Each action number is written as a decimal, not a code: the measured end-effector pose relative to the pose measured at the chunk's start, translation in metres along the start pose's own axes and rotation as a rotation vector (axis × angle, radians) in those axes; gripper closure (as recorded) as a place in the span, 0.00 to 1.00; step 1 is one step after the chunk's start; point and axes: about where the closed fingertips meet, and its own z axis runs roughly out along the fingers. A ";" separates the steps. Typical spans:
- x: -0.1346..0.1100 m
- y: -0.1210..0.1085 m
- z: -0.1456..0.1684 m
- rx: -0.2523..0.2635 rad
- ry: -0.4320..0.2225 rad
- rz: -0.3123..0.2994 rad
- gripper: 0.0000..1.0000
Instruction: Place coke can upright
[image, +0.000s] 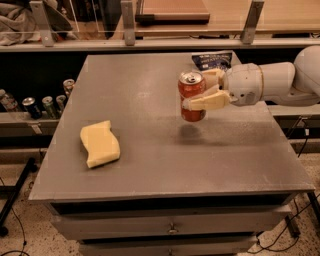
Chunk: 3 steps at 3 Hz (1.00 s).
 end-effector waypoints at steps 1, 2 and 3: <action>0.001 0.003 0.002 -0.012 -0.012 -0.010 0.82; 0.003 0.004 0.006 -0.023 -0.026 -0.007 0.59; 0.005 0.006 0.010 -0.036 -0.036 0.000 0.37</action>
Offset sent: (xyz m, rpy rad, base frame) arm -0.0040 0.0032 -0.0084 0.0364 -0.0015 0.0308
